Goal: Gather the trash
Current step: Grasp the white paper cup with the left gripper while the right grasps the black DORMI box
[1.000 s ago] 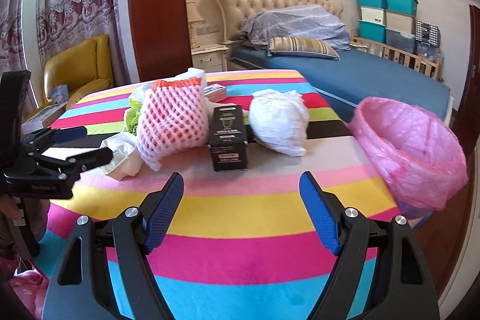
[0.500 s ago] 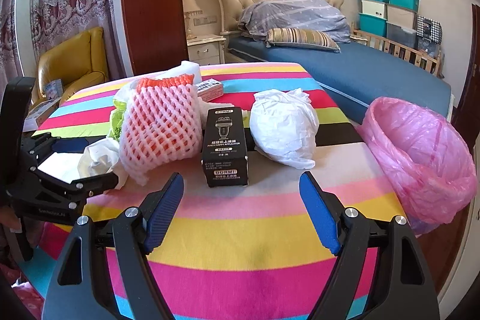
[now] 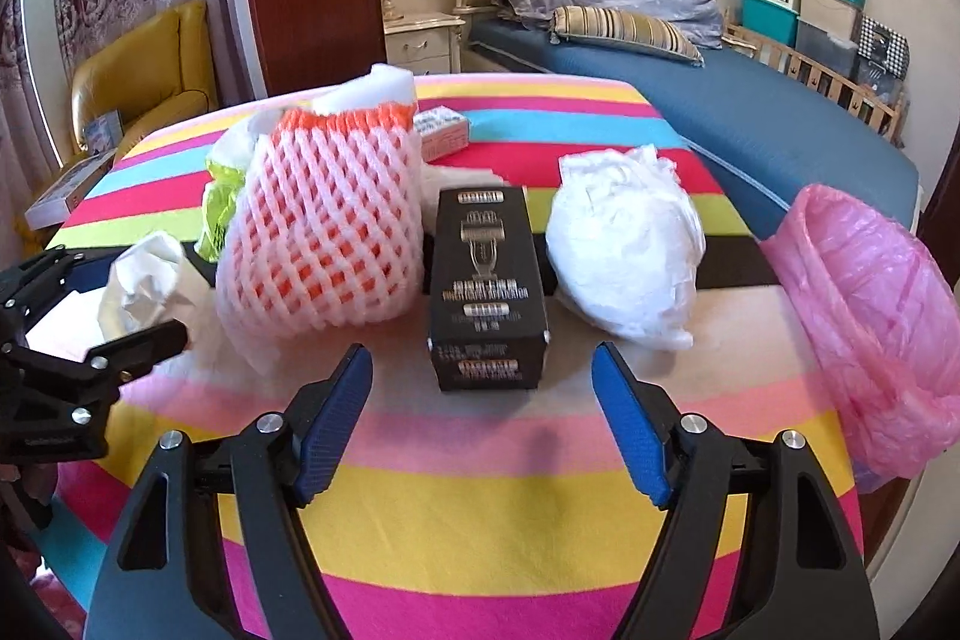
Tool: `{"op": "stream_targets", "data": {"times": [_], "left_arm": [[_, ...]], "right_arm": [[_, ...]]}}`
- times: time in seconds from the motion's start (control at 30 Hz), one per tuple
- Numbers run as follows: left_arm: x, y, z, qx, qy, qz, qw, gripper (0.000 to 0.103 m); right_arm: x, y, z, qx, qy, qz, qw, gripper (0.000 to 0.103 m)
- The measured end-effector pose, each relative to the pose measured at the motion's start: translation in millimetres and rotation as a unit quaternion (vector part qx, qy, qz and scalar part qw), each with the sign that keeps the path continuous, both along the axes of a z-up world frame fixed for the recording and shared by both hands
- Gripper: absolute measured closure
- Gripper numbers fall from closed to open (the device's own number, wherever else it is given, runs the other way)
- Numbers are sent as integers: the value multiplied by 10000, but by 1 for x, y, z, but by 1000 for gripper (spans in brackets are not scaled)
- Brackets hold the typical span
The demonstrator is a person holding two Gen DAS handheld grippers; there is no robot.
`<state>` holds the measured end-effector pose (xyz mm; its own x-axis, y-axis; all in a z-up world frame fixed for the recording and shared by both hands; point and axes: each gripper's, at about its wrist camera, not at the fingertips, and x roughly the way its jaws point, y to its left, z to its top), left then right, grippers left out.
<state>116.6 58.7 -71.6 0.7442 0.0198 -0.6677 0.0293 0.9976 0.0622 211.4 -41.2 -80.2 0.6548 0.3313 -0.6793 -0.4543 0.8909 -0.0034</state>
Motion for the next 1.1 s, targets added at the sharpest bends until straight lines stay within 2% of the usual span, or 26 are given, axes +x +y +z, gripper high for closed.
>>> {"op": "stream_targets", "data": {"times": [0.37,0.6,1.1], "left_arm": [[-20,21,19,-219,-757,558,9953,25],[-22,22,21,-153,-833,545,9949,25],[-23,24,20,-170,-942,598,9936,25]], "right_arm": [[26,23,-7,-173,152,-72,9997,42],[39,18,-12,-96,332,-257,9991,64],[23,3,1,235,-143,-341,9990,65]]}}
